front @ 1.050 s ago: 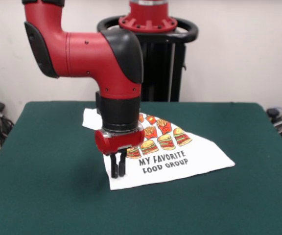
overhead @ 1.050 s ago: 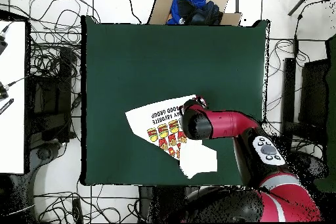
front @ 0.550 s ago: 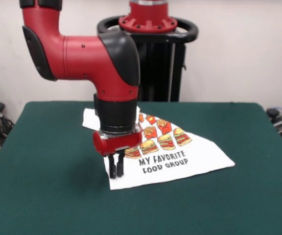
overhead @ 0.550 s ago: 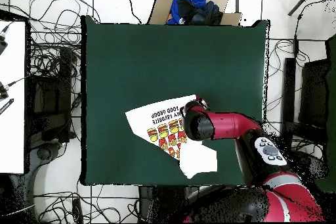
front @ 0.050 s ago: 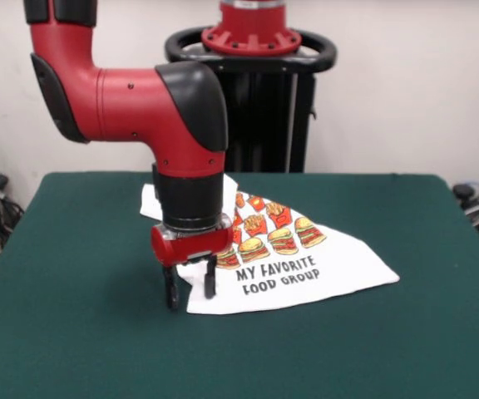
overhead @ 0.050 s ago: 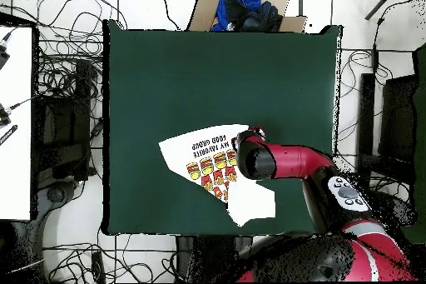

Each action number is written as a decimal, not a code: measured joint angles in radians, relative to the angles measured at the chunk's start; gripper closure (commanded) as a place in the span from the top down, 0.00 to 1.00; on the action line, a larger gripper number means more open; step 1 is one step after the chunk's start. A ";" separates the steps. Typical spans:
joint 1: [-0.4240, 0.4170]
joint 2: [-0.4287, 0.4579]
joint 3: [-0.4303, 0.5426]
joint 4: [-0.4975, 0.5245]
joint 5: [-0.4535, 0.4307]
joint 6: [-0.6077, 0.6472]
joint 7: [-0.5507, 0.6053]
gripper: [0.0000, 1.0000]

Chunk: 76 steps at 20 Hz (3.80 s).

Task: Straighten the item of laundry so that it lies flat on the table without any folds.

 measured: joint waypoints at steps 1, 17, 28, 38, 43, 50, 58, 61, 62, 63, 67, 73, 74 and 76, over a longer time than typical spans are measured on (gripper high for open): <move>0.000 0.000 0.000 0.000 0.000 0.000 0.000 1.00; -0.053 0.014 0.058 0.001 -0.001 0.001 0.000 0.00; -0.083 0.021 0.089 0.002 -0.001 0.012 0.000 0.00; -0.089 0.021 0.097 0.002 -0.015 0.012 0.000 0.00; -0.089 0.019 0.103 -0.001 -0.021 0.011 0.000 0.00; -0.108 0.011 0.155 -0.009 -0.021 0.011 0.000 0.00; -0.120 -0.016 0.180 -0.025 -0.030 0.012 0.000 0.00; -0.117 -0.024 0.180 -0.035 -0.044 0.012 0.000 0.00; -0.116 -0.026 0.180 -0.039 -0.049 0.012 0.000 0.00; -0.114 -0.030 0.180 -0.046 -0.056 0.012 0.000 0.00; -0.113 -0.037 0.180 -0.068 -0.068 0.012 0.000 0.00; -0.115 -0.048 0.181 -0.098 -0.070 0.012 0.000 0.00; -0.117 -0.051 0.181 -0.108 -0.070 0.012 0.000 0.00; -0.119 -0.052 0.182 -0.114 -0.070 0.012 0.000 0.00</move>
